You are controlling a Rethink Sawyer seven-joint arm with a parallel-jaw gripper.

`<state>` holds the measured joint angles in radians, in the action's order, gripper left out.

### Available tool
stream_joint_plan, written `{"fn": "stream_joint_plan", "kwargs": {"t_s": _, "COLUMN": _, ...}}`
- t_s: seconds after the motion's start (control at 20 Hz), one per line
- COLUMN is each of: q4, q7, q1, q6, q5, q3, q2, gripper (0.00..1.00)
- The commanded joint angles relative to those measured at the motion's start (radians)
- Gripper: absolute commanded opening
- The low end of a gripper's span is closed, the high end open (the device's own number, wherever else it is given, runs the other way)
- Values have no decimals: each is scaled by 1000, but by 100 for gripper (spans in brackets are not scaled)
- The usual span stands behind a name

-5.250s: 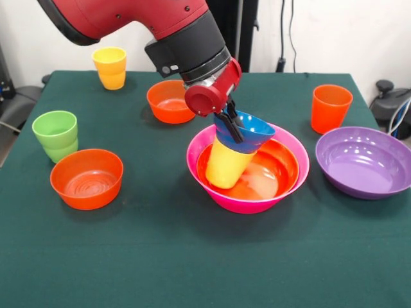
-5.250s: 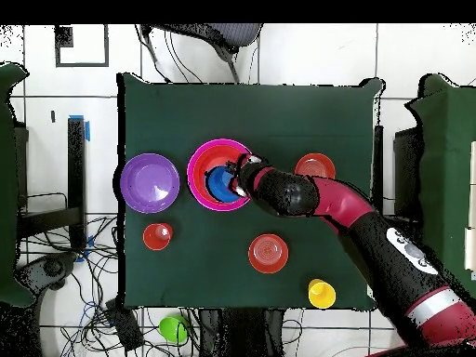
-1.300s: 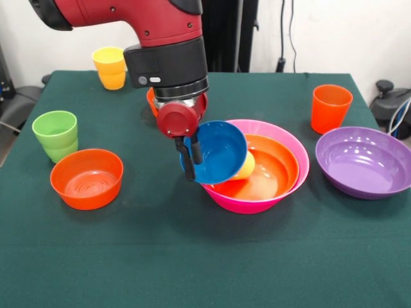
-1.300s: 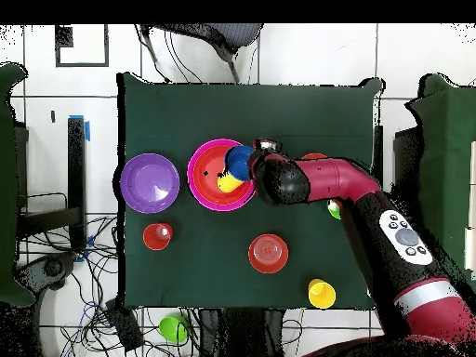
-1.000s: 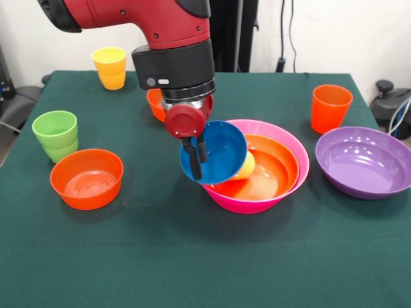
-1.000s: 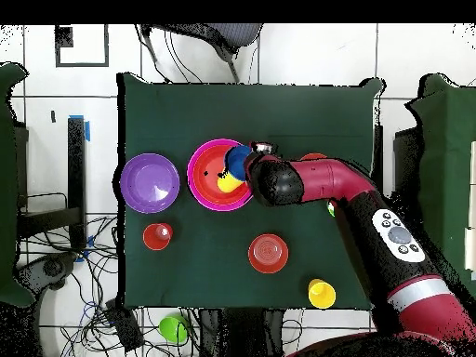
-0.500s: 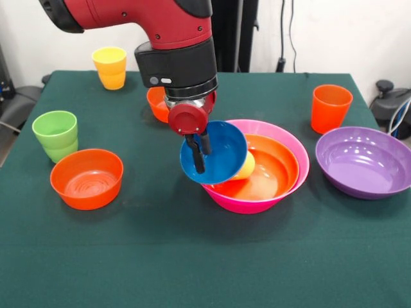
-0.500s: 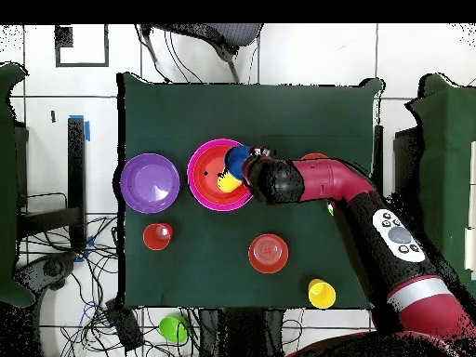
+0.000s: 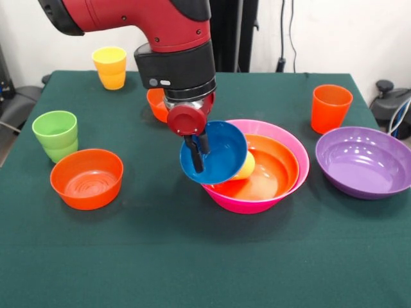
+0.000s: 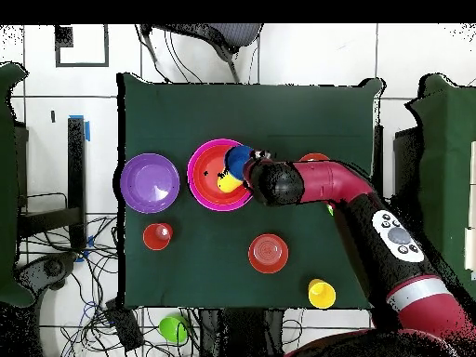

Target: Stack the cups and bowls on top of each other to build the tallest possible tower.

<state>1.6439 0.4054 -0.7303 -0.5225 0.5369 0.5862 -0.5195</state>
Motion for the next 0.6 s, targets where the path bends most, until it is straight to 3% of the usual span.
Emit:
{"fn": "stream_joint_plan", "kwargs": {"t_s": 0.05, "q4": 9, "q7": 144, "q1": 47, "q6": -132, "q5": -2, "q3": -83, "q2": 67, "gripper": 100}}
{"fn": "stream_joint_plan", "kwargs": {"t_s": 0.3, "q4": 9, "q7": 131, "q1": 39, "q6": -135, "q5": -8, "q3": -85, "q2": 89, "gripper": 100}}
{"fn": "stream_joint_plan", "kwargs": {"t_s": 0.6, "q4": 23, "q7": 83, "q1": 13, "q6": -225, "q5": -58, "q3": -63, "q2": 103, "gripper": 100}}
